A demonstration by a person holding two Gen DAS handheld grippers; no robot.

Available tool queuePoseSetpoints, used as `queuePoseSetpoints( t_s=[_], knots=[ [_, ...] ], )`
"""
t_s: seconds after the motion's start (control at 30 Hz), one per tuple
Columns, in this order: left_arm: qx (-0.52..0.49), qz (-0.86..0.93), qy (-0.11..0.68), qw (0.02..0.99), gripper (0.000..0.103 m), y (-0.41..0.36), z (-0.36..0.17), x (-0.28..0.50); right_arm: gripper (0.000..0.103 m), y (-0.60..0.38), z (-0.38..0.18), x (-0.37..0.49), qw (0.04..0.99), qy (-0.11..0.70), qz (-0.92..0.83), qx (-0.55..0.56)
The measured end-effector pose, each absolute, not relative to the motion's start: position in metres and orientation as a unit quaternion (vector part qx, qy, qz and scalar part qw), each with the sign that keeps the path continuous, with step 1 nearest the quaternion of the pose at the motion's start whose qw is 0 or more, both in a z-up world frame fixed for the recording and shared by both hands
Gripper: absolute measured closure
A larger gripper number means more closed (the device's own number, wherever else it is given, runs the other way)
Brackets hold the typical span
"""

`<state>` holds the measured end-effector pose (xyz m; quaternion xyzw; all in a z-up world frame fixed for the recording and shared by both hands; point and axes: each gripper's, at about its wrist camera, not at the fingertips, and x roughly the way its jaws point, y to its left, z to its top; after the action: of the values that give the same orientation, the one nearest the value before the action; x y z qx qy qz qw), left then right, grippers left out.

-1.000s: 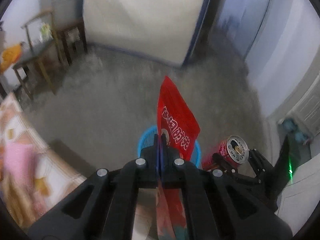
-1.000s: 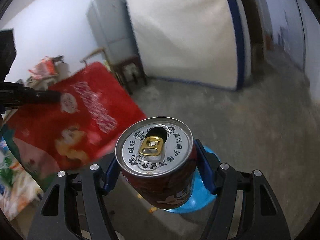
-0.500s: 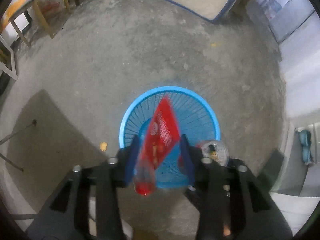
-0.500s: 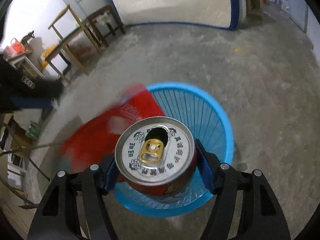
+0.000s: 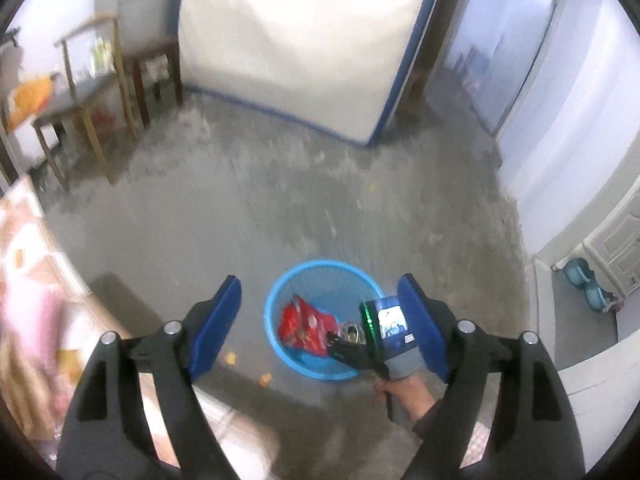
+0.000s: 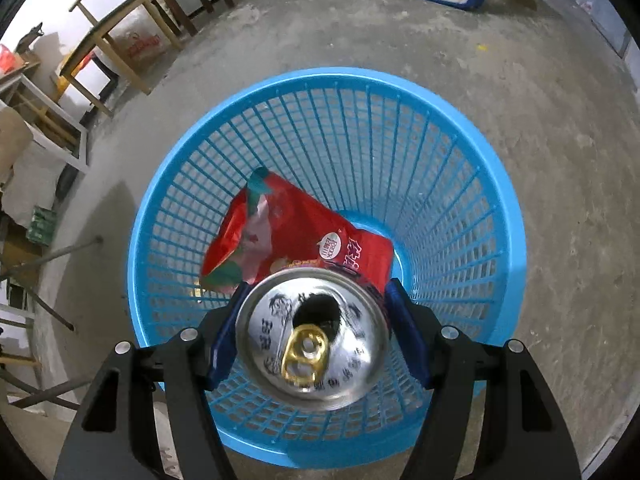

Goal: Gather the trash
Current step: 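Move both tools back over the table toward the remaining items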

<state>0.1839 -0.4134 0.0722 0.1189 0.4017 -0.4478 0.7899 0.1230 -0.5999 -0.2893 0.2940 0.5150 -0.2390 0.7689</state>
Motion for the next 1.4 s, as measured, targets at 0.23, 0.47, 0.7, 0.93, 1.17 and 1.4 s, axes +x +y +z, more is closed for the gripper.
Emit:
queuePoseSetpoints(
  t_s=[0.23,0.47,0.7,0.93,1.17,1.4],
  knots=[
    [0.074,-0.41,0.37,0.83,0.023,-0.292,0.104,0.161,0.037,-0.604,-0.267,0.121,0.788,0.488,-0.24,0.289],
    [0.042,-0.313,0.349,0.882,0.02,-0.166,0.105,0.139,0.035,-0.589,-0.198,0.1,0.821,0.431,-0.242,0.285],
    [0.0,-0.232,0.367,0.901,0.018,-0.069,0.1,0.142,0.019,-0.535,-0.098,0.076,0.865,0.369,-0.244,0.236],
    [-0.041,-0.16,0.336,0.927,0.012,0.011,0.094,0.124,0.006,-0.445,0.014,0.095,0.919,0.312,-0.207,0.126],
    [-0.033,-0.073,0.378,0.922,0.012,0.07,0.056,0.104,0.006,-0.303,0.074,0.135,0.952,0.304,-0.024,0.01],
    [-0.059,0.009,0.428,0.902,0.012,0.11,0.007,0.108,0.006,-0.19,0.044,0.141,0.921,0.358,0.141,-0.063]
  ],
)
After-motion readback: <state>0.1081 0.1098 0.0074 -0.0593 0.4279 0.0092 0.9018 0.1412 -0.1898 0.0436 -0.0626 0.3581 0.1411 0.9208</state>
